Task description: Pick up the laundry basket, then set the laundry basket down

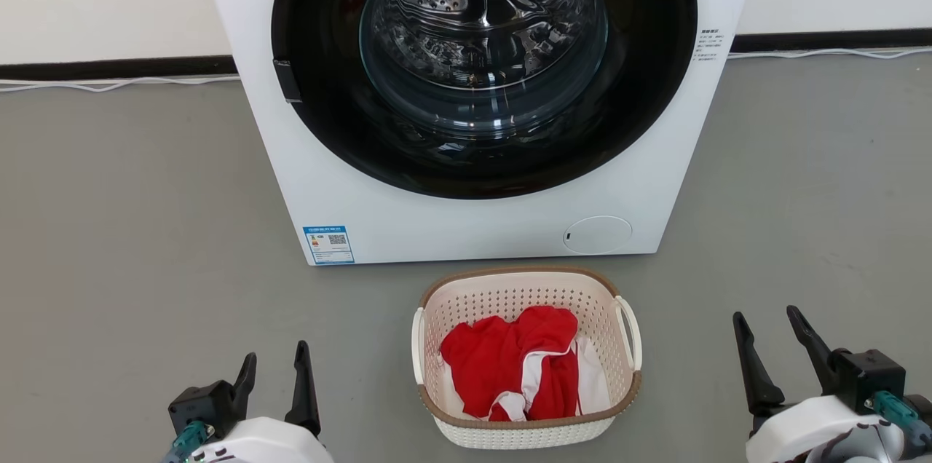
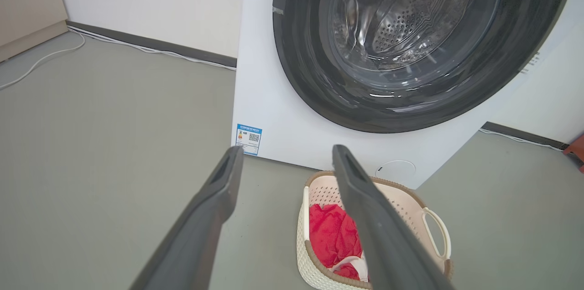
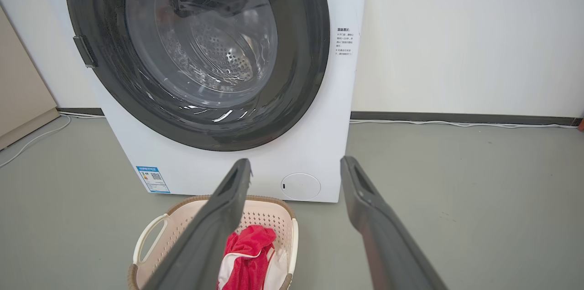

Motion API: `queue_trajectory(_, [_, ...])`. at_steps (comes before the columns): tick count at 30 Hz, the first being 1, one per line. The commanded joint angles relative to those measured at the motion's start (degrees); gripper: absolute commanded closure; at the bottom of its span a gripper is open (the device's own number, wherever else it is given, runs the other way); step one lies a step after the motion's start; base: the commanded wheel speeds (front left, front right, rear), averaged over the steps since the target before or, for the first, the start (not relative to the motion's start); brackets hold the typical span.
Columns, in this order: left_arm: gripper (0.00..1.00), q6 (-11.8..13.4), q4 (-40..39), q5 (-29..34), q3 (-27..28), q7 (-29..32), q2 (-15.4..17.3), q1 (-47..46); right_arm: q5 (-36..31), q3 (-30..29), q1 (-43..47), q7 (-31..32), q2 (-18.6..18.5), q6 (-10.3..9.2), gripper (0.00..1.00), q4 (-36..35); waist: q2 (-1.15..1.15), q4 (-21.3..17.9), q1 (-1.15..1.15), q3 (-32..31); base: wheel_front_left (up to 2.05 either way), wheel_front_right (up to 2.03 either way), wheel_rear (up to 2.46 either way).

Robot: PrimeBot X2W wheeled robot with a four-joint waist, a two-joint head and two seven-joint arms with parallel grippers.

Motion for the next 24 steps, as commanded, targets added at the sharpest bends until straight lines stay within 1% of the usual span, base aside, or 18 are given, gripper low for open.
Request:
queue_trajectory(1, [0.0,-0.01,-1.71,0.45,2.04,-0.35,0.32,-0.85,-0.6,0.87,-0.16,-0.61,-0.61,0.2,0.0,-1.88,0.0,0.05,0.0,-0.2,0.0,0.0,0.0])
queue_trajectory(10, [0.0,0.18,-2.01,0.25,3.04,-0.35,0.16,0.04,-0.91,0.3,1.13,-0.58,0.43,0.2,0.0,-2.42,0.0,-0.06,0.0,-1.16,0.0,0.0,0.0])
queue_trajectory(22, [0.0,0.38,-2.49,0.21,4.01,-0.35,-0.06,0.73,-1.42,0.36,1.56,-0.16,0.71,0.2,0.0,-2.74,0.0,-0.04,0.0,-1.98,0.0,0.0,0.0])
queue_trajectory(23, [1.0,0.47,-3.13,0.46,4.36,-0.35,0.03,0.78,-1.45,0.35,1.58,-0.13,0.74,0.2,1.0,-2.81,0.0,-0.02,0.0,-2.0,0.0,0.0,0.0])
queue_trajectory(24, [1.0,0.05,-1.2,0.05,2.27,0.03,-0.36,2.03,-0.54,-0.58,2.23,0.09,1.46,0.0,1.0,-0.92,0.0,-0.03,0.0,-2.0,0.0,0.0,0.0])
